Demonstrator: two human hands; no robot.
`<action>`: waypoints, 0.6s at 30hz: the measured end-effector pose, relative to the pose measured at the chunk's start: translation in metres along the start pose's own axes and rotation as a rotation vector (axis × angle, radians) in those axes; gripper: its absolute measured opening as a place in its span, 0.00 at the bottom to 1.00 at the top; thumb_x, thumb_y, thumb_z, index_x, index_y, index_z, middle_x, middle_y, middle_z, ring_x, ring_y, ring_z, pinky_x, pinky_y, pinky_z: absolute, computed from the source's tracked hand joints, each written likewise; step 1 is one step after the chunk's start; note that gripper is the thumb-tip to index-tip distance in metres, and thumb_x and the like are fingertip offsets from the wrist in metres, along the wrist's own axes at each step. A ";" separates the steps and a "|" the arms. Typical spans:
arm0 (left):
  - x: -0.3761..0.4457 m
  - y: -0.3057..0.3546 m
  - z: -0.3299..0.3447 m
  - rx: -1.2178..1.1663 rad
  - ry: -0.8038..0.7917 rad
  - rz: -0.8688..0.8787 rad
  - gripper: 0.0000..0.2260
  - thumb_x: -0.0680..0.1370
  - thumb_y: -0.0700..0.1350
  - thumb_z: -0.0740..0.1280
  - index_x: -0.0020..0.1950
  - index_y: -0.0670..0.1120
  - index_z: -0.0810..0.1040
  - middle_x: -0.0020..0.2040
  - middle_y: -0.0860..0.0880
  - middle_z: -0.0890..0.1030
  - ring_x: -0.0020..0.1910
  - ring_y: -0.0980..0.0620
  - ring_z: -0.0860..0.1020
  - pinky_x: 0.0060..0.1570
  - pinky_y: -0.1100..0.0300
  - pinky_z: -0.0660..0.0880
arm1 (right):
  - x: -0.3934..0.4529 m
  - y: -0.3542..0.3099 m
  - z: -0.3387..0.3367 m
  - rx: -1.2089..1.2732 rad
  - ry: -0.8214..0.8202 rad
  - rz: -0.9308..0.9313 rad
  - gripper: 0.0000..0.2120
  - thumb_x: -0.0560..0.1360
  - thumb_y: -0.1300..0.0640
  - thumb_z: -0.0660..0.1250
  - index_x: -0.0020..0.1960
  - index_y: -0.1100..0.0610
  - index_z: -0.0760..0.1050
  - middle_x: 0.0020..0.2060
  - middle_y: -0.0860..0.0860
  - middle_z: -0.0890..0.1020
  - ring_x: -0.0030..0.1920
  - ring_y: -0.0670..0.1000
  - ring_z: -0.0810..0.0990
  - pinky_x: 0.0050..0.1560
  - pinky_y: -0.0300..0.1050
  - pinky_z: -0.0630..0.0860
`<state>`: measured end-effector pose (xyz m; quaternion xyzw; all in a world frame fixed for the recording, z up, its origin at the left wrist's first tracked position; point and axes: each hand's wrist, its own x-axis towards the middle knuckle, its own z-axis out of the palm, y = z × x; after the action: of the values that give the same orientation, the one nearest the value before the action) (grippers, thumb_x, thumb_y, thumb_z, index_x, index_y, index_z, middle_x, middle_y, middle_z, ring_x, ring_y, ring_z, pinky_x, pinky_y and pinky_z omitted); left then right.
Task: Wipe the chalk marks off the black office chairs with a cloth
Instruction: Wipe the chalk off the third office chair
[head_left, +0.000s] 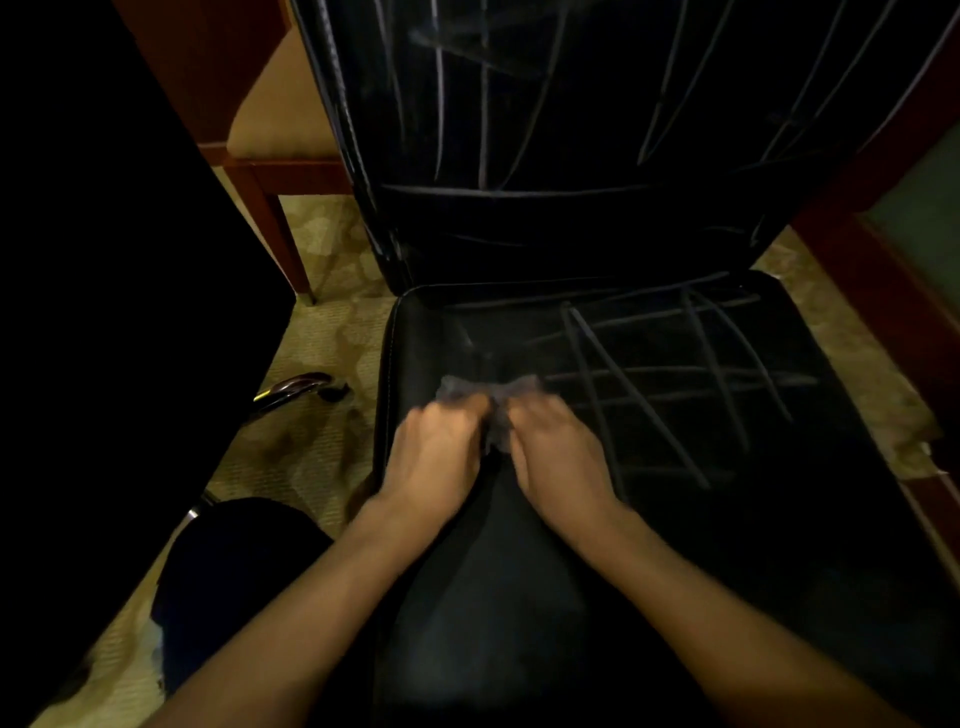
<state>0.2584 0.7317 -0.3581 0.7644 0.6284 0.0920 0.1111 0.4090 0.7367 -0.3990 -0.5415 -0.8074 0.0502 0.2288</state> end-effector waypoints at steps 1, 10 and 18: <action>-0.021 0.000 0.001 -0.040 -0.006 0.038 0.09 0.77 0.40 0.67 0.57 0.48 0.79 0.47 0.46 0.83 0.43 0.44 0.83 0.38 0.54 0.75 | -0.019 -0.004 -0.005 0.004 -0.002 -0.014 0.14 0.73 0.58 0.60 0.51 0.59 0.82 0.46 0.54 0.84 0.48 0.54 0.82 0.50 0.43 0.79; 0.004 -0.001 0.011 -0.046 0.092 0.065 0.12 0.73 0.36 0.71 0.56 0.46 0.81 0.46 0.45 0.84 0.41 0.43 0.83 0.35 0.57 0.75 | 0.013 0.005 0.006 -0.042 -0.044 0.019 0.10 0.68 0.67 0.71 0.49 0.64 0.81 0.45 0.59 0.83 0.46 0.60 0.82 0.43 0.50 0.83; 0.033 -0.006 0.017 0.010 0.066 0.160 0.13 0.77 0.40 0.63 0.59 0.49 0.81 0.47 0.44 0.84 0.43 0.41 0.83 0.41 0.51 0.79 | 0.017 0.011 -0.003 -0.063 0.035 0.094 0.11 0.64 0.67 0.75 0.44 0.60 0.78 0.39 0.56 0.81 0.42 0.59 0.80 0.37 0.46 0.77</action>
<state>0.2635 0.7647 -0.3757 0.8092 0.5691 0.1227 0.0789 0.4141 0.7561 -0.3940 -0.5865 -0.7782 0.0259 0.2230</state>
